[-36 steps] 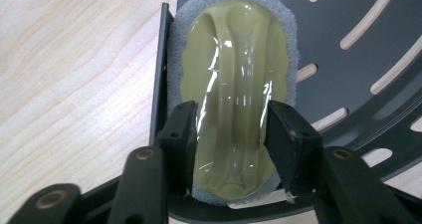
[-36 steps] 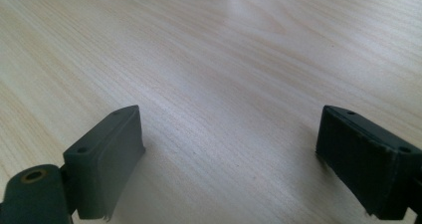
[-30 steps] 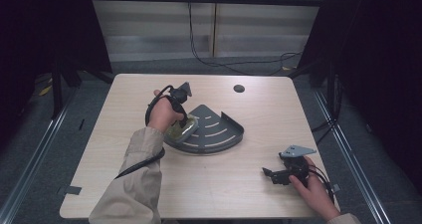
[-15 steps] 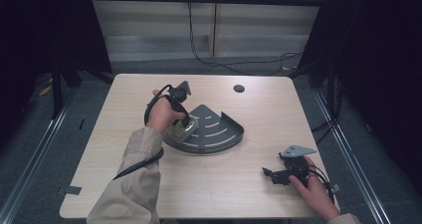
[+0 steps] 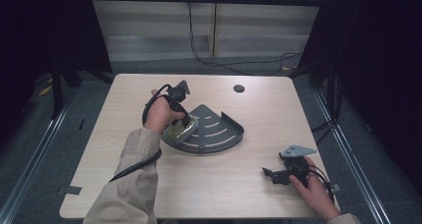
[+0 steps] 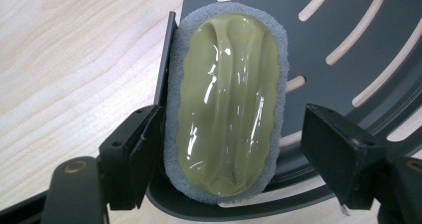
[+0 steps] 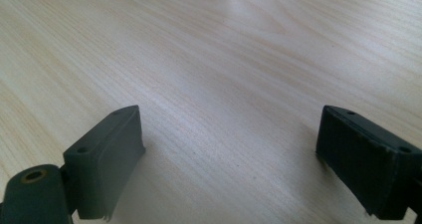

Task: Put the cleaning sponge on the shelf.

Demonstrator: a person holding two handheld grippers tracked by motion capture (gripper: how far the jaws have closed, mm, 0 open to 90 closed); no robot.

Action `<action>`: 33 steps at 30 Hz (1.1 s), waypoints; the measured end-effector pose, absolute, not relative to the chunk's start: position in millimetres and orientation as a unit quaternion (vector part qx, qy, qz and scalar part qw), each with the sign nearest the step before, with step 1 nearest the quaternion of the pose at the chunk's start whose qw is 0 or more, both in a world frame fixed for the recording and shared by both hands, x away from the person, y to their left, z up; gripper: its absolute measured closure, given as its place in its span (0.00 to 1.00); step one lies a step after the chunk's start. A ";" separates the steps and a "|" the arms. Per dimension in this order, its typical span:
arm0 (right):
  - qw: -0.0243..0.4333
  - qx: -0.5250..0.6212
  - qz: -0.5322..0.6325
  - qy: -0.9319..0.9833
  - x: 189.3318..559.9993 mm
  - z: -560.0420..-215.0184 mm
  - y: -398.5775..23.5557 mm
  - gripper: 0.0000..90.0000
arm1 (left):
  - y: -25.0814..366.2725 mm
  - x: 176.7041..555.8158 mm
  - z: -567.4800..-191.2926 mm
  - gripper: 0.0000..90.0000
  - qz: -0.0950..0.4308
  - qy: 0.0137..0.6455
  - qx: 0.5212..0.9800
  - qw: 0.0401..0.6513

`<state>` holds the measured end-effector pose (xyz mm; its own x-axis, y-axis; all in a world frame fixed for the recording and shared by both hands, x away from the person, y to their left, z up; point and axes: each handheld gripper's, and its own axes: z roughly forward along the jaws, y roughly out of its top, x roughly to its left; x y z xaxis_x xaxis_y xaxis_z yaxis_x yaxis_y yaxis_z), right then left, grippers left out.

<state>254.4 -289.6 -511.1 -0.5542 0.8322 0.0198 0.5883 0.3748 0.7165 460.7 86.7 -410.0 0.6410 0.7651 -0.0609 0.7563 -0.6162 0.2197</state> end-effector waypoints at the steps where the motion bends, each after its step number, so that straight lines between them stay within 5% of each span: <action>1: 0.175 0.439 0.347 0.810 254.4 -511.1 -289.6 0.12 | 87.0 460.5 -409.3 0.27 0.020 0.423 0.899 0.111; 33: 0.175 0.439 0.347 0.810 254.3 -511.0 -289.8 0.12 | 118.9 441.9 -404.8 0.27 0.008 0.426 0.897 0.118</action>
